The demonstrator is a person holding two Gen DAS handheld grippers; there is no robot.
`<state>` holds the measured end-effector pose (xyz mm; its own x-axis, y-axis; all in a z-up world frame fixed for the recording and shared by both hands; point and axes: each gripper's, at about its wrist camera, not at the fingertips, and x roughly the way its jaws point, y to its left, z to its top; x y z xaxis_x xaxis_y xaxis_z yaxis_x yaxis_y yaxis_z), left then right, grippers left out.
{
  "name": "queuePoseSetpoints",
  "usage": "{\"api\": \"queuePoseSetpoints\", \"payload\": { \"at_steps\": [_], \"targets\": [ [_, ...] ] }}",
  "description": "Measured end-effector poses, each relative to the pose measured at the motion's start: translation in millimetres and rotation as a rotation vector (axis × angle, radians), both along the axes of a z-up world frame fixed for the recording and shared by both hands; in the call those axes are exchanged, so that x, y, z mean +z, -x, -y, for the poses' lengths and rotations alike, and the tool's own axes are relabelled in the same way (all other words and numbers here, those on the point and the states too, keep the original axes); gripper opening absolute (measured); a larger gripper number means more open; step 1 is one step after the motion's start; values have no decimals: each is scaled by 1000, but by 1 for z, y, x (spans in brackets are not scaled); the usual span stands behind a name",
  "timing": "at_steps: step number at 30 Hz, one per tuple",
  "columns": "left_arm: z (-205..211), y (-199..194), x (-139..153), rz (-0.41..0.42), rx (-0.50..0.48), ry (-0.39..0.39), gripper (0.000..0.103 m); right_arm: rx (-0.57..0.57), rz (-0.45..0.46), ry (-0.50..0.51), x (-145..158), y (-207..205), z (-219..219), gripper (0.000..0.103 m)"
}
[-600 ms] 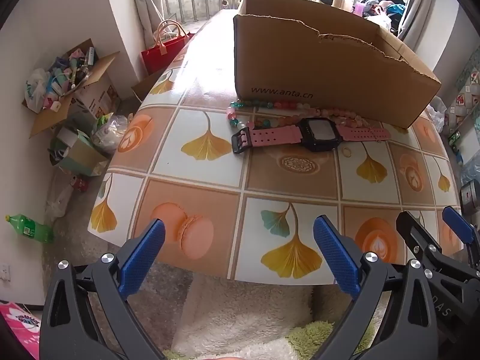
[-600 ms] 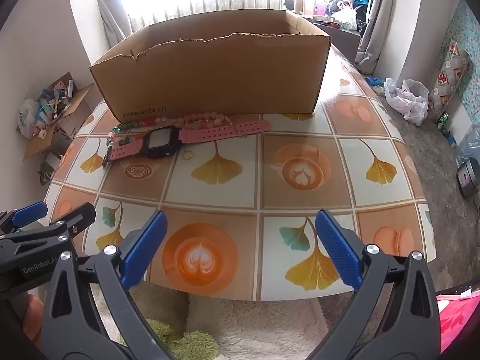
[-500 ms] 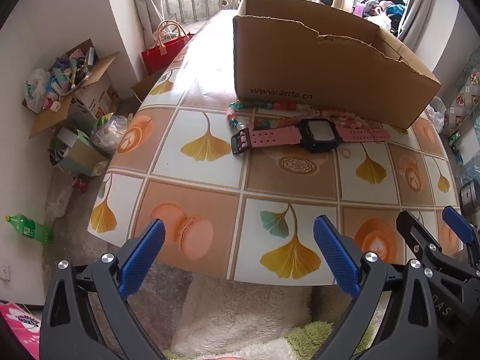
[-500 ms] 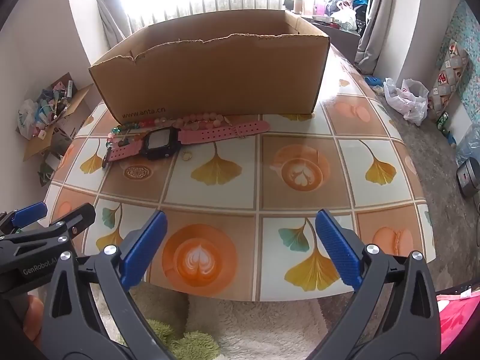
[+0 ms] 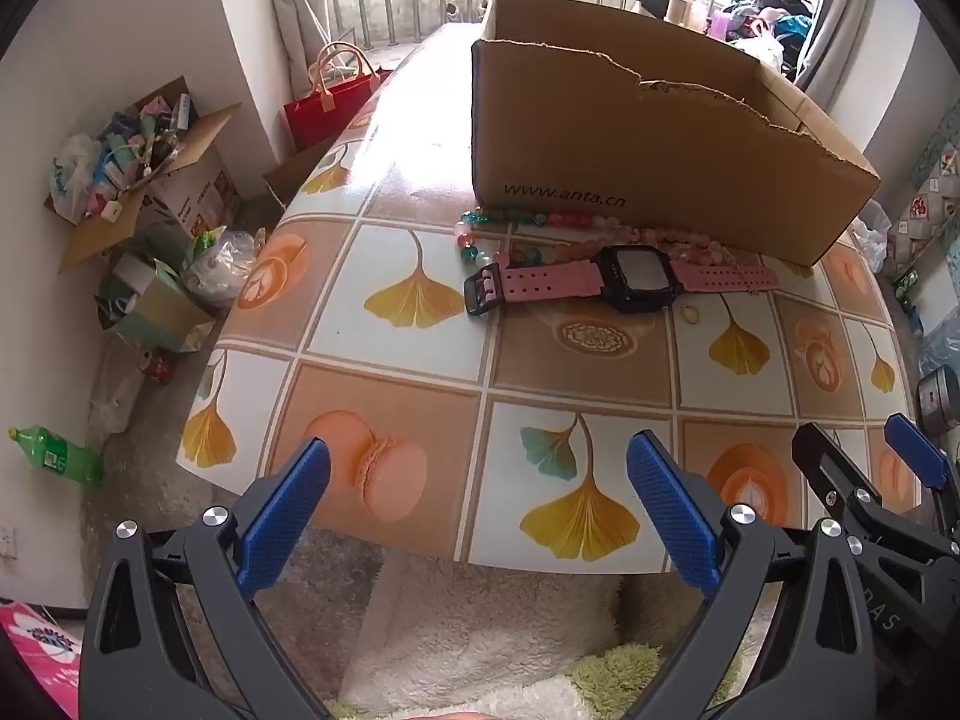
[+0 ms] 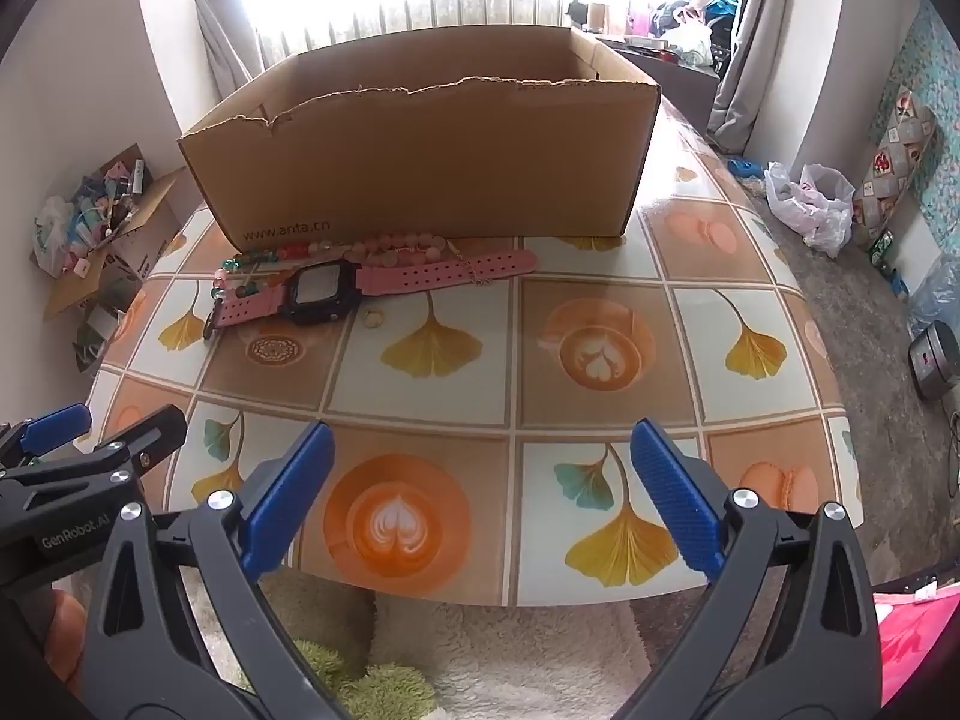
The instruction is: Organize jewelry
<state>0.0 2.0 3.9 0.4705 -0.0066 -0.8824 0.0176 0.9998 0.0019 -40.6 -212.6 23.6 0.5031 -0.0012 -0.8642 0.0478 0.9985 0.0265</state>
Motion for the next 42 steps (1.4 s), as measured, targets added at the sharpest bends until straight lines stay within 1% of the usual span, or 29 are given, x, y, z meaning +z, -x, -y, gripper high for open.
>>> {"api": "queuePoseSetpoints", "payload": {
  "at_steps": [11,31,42],
  "targets": [
    [0,3,4,14,-2,11,96,2,6,4,3,1,-1,96],
    [-2,3,5,12,-1,16,96,1,6,7,3,0,-1,96],
    [-3,-10,4,11,0,11,96,-9,13,23,9,-12,2,96]
  ]
}}
